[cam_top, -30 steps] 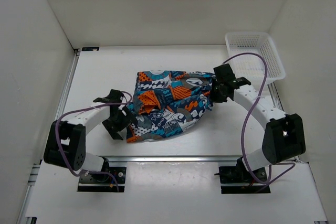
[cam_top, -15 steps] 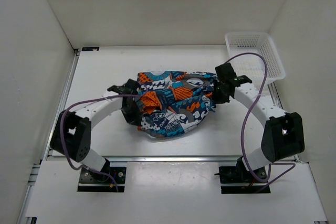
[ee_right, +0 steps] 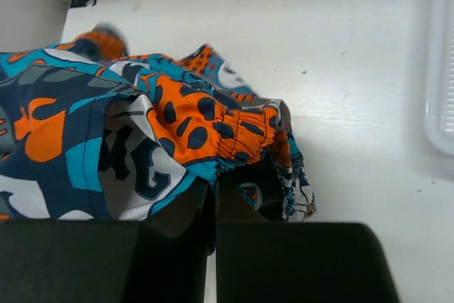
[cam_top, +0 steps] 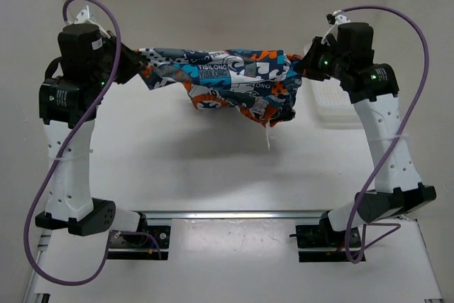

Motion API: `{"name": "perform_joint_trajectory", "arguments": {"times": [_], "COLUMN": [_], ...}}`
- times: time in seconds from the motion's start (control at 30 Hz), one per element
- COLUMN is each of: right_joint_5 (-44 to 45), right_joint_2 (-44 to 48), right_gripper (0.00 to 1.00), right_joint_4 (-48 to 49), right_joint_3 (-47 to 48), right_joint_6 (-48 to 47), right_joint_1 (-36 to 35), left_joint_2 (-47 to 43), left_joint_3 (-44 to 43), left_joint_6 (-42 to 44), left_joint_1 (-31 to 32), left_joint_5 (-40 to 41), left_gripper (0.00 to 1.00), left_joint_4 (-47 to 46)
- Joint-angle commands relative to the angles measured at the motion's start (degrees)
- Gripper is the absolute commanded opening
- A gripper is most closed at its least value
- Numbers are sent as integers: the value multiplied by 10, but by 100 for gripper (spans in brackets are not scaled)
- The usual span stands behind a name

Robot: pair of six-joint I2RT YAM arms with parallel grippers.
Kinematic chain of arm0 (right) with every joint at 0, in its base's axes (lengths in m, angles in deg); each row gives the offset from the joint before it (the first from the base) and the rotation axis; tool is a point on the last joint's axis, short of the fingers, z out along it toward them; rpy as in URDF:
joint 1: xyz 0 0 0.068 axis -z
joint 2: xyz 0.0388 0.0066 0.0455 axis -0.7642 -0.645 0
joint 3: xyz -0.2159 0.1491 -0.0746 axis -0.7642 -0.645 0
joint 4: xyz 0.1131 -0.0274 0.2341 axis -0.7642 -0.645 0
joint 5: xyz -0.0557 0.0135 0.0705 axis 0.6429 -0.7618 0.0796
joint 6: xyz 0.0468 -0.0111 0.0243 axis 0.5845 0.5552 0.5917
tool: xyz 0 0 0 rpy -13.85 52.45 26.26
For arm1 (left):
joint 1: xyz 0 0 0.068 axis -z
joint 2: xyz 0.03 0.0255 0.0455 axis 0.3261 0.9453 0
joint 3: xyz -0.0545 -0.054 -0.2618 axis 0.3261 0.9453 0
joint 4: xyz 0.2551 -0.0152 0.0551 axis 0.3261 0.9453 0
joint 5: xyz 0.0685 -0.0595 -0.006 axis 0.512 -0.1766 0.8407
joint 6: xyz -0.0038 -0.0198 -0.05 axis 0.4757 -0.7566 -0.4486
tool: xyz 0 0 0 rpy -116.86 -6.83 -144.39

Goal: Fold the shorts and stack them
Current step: Flatten the shorts out

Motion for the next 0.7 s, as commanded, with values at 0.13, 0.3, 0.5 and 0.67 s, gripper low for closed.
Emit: {"name": "perform_joint_trajectory", "arguments": {"times": [0.13, 0.3, 0.5, 0.67], "right_joint_5": [-19, 0, 8, -63], "right_joint_2": [95, 71, -27, 50], "right_gripper": [0, 0, 65, 54], "right_joint_4": [-78, -72, -78, 39], "right_joint_3": [-21, -38, -34, -274], "right_joint_6": [-34, -40, -30, 39], "right_joint_1": [8, 13, 25, 25], "left_joint_2": [-48, -33, -34, -67], "left_joint_3": [31, 49, 211, 435], "left_joint_6": [37, 49, 49, 29], "left_joint_1": [-51, -51, -39, -19], "left_joint_5": [-10, -35, -92, -110], "left_gripper": [10, 10, 10, 10], "left_joint_4": [59, 33, -33, -100]}}
